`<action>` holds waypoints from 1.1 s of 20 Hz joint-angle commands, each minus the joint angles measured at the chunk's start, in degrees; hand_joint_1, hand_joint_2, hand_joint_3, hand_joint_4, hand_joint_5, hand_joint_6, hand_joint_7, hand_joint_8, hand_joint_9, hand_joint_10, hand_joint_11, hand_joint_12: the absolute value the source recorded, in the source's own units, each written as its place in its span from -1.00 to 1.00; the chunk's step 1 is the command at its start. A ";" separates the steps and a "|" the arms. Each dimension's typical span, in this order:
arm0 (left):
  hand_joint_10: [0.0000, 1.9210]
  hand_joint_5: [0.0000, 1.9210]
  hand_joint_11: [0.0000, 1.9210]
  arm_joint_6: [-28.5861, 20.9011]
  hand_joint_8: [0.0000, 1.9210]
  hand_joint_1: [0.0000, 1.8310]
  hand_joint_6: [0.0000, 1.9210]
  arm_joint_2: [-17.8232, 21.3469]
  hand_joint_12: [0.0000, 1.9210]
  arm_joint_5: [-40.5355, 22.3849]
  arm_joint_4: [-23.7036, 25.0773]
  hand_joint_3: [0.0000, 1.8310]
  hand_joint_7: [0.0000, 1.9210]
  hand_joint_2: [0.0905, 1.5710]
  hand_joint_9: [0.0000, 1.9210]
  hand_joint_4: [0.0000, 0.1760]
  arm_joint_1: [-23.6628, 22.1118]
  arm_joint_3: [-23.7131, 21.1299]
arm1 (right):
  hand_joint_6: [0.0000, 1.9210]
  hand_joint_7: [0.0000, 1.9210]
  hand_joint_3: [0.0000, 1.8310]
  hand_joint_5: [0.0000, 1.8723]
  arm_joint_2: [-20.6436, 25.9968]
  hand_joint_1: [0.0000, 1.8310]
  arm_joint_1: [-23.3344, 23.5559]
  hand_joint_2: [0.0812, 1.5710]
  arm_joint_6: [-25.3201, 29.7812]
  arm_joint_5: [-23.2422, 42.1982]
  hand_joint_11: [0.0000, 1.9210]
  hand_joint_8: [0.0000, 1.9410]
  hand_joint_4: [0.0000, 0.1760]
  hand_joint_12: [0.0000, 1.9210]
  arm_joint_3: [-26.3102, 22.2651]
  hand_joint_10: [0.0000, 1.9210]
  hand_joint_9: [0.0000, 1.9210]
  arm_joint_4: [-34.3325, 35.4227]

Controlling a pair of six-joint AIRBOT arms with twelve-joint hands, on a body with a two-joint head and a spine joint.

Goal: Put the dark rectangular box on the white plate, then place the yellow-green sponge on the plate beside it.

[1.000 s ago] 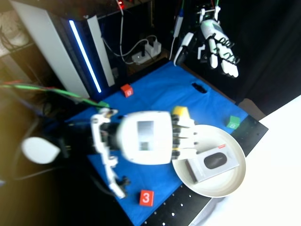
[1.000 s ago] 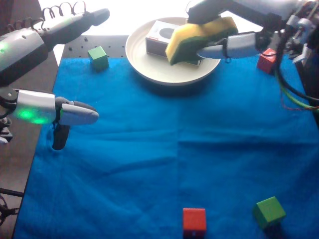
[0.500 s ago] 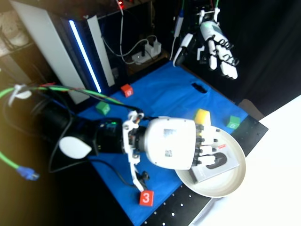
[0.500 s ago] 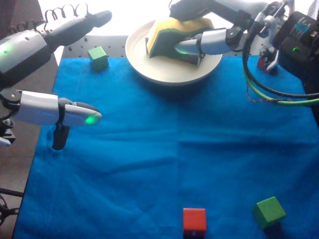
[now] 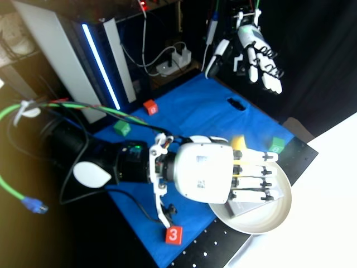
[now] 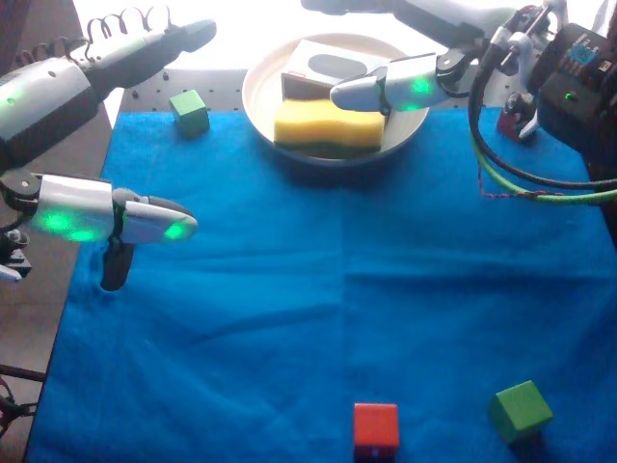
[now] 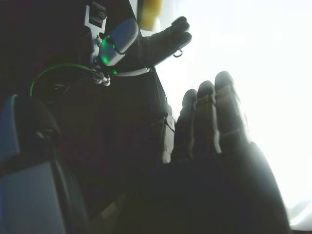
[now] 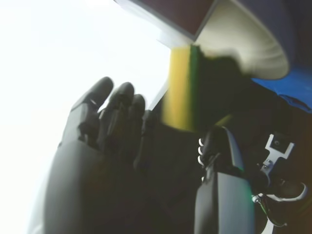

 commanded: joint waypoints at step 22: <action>-1.00 -0.95 -0.89 -0.61 -1.00 -0.32 -1.00 1.89 -0.91 -18.37 -5.95 -0.99 -1.00 0.07 -1.00 0.43 4.71 -2.97 | -0.99 -0.91 -0.99 -0.81 25.79 -0.02 -19.99 0.17 -5.83 34.96 -1.00 -0.99 0.68 -1.00 -27.48 -1.00 -1.00 16.72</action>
